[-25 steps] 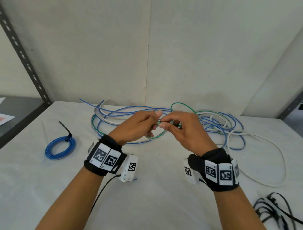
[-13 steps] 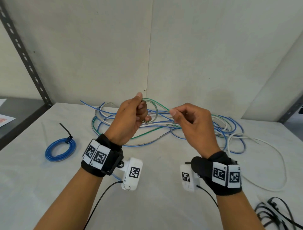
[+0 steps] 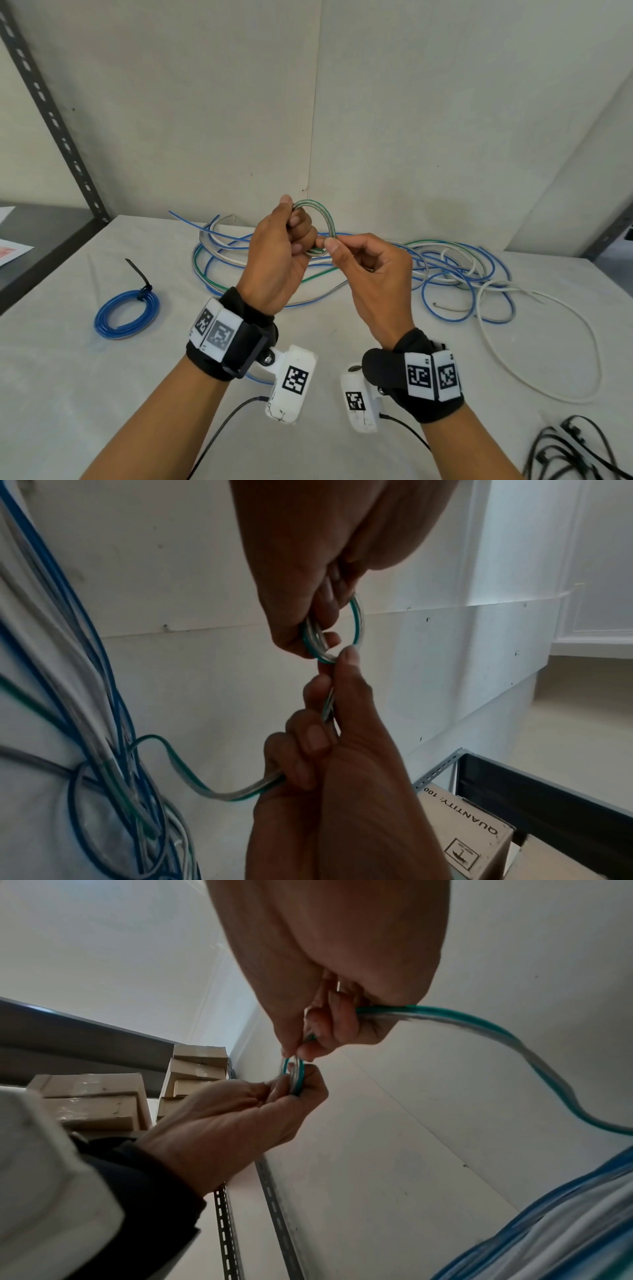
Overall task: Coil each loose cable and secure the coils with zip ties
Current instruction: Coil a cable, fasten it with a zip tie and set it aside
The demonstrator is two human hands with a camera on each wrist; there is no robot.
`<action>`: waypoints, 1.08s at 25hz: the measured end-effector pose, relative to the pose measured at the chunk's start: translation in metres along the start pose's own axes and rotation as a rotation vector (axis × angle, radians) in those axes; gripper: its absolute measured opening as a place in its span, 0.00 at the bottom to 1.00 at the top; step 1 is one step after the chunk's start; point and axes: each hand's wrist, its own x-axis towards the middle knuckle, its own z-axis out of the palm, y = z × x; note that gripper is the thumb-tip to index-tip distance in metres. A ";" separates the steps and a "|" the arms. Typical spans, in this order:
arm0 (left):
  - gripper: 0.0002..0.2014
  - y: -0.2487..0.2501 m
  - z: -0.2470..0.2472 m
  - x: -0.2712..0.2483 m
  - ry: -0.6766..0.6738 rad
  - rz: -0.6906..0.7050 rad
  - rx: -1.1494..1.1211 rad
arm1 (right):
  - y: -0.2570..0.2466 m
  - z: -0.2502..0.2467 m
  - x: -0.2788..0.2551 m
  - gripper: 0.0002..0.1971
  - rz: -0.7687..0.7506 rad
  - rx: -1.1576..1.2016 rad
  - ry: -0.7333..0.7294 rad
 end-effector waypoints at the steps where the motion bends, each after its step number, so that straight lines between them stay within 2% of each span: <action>1: 0.21 -0.002 0.000 -0.001 0.002 -0.004 -0.014 | -0.001 0.000 0.000 0.01 -0.007 -0.015 0.012; 5: 0.24 0.004 -0.002 -0.002 -0.079 -0.129 0.013 | -0.005 -0.017 0.010 0.01 -0.008 -0.058 -0.017; 6: 0.27 0.007 -0.004 -0.002 -0.106 -0.166 0.092 | -0.007 -0.025 0.013 0.02 -0.012 -0.094 -0.059; 8: 0.30 0.008 -0.007 -0.002 -0.173 -0.184 0.396 | -0.009 -0.042 0.017 0.03 -0.035 -0.256 -0.193; 11: 0.28 0.004 -0.010 -0.008 -0.337 -0.118 0.950 | -0.015 -0.057 0.020 0.04 -0.064 -0.517 -0.400; 13: 0.26 -0.001 -0.014 -0.011 -0.419 -0.047 1.134 | -0.016 -0.062 0.021 0.05 -0.074 -0.663 -0.485; 15: 0.25 -0.005 -0.015 -0.011 -0.443 0.064 1.242 | -0.016 -0.062 0.021 0.05 -0.082 -0.732 -0.501; 17: 0.23 -0.007 -0.013 -0.011 -0.401 0.112 1.190 | -0.015 -0.061 0.021 0.04 -0.065 -0.644 -0.420; 20: 0.22 -0.001 -0.011 -0.007 -0.245 0.073 0.846 | -0.017 -0.066 0.025 0.03 -0.066 -0.412 -0.254; 23: 0.21 0.004 -0.009 -0.004 -0.166 0.037 0.578 | -0.019 -0.058 0.024 0.04 -0.068 -0.278 -0.145; 27: 0.21 0.007 -0.004 -0.004 -0.101 0.004 0.327 | -0.017 -0.032 0.015 0.01 -0.031 -0.138 -0.089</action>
